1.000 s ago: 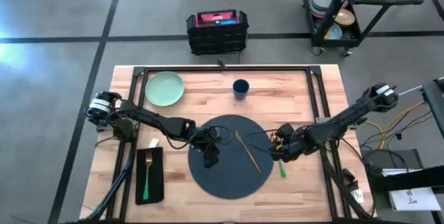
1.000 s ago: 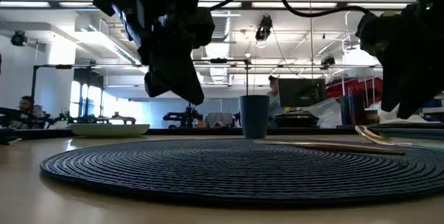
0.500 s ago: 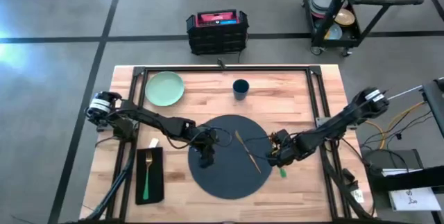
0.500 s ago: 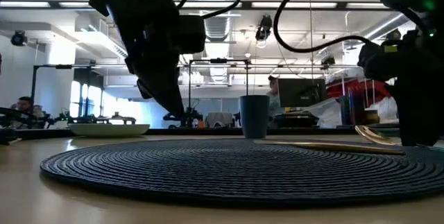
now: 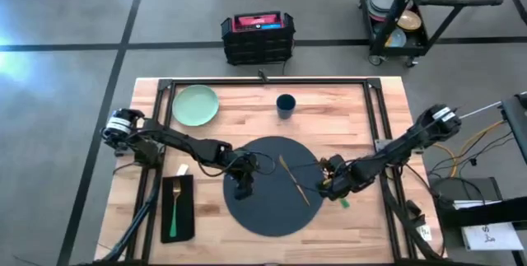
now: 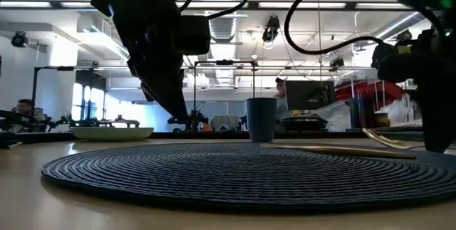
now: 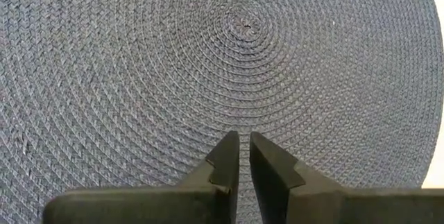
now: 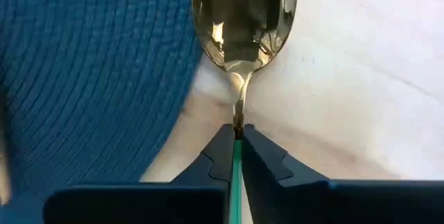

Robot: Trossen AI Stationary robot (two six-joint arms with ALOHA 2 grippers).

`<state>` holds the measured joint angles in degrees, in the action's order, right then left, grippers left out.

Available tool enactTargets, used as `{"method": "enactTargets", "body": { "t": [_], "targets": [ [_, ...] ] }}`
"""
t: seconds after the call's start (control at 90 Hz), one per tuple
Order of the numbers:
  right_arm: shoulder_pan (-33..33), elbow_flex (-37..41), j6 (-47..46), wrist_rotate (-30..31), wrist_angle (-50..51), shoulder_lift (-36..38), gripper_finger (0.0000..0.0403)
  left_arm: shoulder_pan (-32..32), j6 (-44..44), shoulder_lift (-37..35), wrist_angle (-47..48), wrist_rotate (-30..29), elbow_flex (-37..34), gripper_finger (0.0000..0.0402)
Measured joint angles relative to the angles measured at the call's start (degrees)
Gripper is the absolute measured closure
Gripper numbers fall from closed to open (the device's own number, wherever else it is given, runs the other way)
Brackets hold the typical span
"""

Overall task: Set table place
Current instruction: Put the green spoon on the black placemat to the right of the gold knife

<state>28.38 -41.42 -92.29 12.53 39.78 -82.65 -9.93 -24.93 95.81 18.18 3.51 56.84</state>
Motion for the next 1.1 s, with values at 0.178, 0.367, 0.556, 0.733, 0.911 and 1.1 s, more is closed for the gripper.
{"method": "enactTargets", "body": {
  "t": [0.178,0.367,0.556,0.733,0.911,1.1],
  "targets": [
    [-1.58,-4.59,6.86,3.91,1.67,1.62,0.0402,0.00,0.42,0.00,-0.02,0.00,0.00,0.0381],
    [-7.57,-4.99,14.37,4.44,-1.88,-0.99,0.0402,0.00,0.48,0.00,-0.11,-0.01,0.00,0.0381],
    [-12.89,-5.06,22.02,2.24,-9.65,-4.16,0.0402,0.00,0.72,0.00,-0.12,-0.02,0.00,0.0381],
    [-13.79,-5.06,24.21,0.27,-13.17,-7.75,0.0403,0.00,0.57,0.00,-0.10,-0.03,0.00,0.0381],
    [-13.79,-5.06,24.71,-1.19,-16.17,-10.02,0.0403,0.00,0.48,0.00,-0.11,-0.02,0.00,0.0381],
    [-14.45,-5.10,24.83,-1.29,-18.50,-9.79,0.0403,0.00,0.48,0.00,-0.14,-0.04,0.00,0.0381]
  ]
}}
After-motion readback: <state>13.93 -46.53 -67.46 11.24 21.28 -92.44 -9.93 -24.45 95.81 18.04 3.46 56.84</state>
